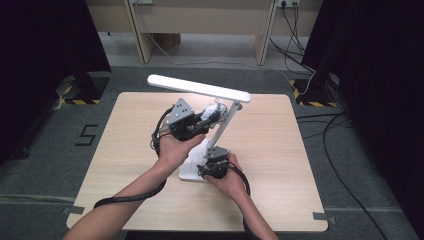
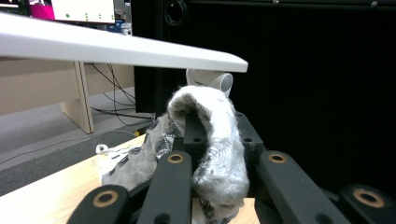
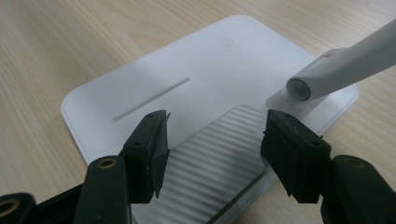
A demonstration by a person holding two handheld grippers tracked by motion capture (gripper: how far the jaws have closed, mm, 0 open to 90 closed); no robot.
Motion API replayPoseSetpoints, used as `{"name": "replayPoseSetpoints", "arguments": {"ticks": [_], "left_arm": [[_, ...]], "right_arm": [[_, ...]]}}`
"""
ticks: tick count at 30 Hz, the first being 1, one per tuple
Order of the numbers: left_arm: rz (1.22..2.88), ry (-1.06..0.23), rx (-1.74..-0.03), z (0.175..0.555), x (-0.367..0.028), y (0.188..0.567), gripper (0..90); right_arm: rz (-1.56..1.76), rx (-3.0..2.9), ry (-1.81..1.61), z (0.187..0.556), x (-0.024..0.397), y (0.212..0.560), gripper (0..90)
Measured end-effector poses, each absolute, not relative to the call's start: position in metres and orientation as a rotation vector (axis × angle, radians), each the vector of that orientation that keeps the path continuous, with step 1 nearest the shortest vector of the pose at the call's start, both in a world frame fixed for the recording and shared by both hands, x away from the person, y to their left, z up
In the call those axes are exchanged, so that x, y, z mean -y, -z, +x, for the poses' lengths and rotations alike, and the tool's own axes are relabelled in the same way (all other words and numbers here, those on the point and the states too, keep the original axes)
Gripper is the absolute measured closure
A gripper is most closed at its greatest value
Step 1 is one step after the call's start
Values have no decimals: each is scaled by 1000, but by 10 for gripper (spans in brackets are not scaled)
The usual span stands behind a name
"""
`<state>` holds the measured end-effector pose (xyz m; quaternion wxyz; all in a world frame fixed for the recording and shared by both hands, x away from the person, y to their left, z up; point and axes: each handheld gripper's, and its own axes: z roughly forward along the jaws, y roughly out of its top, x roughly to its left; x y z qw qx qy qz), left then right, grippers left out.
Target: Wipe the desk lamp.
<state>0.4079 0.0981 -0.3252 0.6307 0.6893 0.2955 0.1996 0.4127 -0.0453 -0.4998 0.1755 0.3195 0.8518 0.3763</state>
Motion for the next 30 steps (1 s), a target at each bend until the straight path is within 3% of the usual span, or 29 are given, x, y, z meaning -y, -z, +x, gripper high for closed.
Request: {"name": "replayPoseSetpoints", "arguments": {"ticks": [30], "left_arm": [[1592, -436, -708, 408, -101, 343, 791]], "right_arm": [[904, -2408, -1065, 412, 45, 500, 410]]}}
